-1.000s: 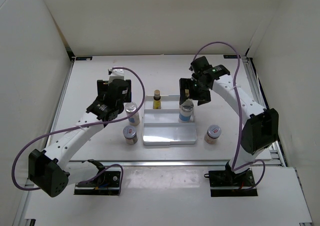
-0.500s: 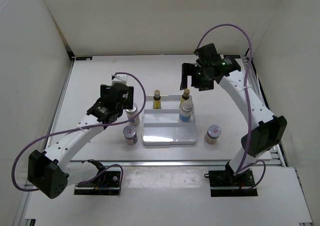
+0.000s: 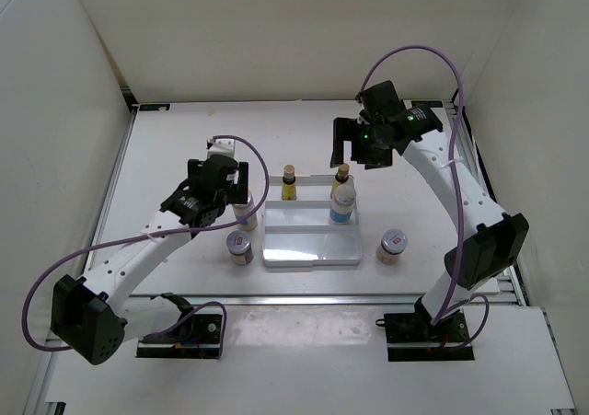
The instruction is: Organize the condiment bottles
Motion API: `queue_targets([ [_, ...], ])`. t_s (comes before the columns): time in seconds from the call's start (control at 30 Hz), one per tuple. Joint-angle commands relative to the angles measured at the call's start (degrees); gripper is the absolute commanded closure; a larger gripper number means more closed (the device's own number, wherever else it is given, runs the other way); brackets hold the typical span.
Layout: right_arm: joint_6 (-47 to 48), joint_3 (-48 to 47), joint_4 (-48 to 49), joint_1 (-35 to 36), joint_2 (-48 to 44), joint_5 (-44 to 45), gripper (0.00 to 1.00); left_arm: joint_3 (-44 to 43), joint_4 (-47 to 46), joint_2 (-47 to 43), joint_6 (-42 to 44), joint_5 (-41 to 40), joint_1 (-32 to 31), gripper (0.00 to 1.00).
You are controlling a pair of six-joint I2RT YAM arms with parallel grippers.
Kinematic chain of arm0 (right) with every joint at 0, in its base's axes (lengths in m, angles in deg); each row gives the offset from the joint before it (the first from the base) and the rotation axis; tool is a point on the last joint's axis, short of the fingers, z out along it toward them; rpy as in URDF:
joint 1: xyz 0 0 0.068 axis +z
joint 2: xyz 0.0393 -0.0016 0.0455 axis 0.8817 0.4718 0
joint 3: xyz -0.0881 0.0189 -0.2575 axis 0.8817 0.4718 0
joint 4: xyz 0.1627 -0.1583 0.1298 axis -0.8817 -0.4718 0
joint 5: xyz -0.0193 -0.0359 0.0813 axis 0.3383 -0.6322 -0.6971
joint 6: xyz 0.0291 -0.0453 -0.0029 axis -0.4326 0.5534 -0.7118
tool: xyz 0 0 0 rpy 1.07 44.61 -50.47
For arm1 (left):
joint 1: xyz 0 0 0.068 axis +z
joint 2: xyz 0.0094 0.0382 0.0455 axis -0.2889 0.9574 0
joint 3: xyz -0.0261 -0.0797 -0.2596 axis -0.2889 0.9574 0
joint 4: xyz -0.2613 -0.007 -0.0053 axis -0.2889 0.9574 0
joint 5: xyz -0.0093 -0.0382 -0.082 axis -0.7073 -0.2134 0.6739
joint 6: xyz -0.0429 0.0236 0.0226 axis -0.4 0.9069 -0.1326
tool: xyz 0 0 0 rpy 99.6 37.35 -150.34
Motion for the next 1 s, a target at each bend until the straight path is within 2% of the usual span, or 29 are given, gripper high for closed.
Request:
queue_targets([
  [0.0, -0.11, 0.22, 0.48, 0.27, -1.4, -0.15, 0.0, 0.86, 0.23, -0.65, -1.53, 1.02, -0.05, 0.0],
  [0.37, -1.78, 4.7, 2.33, 0.27, -3.78, -0.68, 0.0, 3.14, -1.7, -0.65, -3.2, 3.91, -0.05, 0.0],
  [0.63, -1.16, 4.7, 1.28, 0.27, -4.39, -0.77, 0.0, 3.15, -2.85, -1.18, -2.68, 1.54, -0.05, 0.0],
  [0.97, -1.7, 7.07, 1.89, 0.27, -4.92, -0.77, 0.0, 2.62, -5.31, -0.65, -2.15, 12.61, -0.05, 0.0],
])
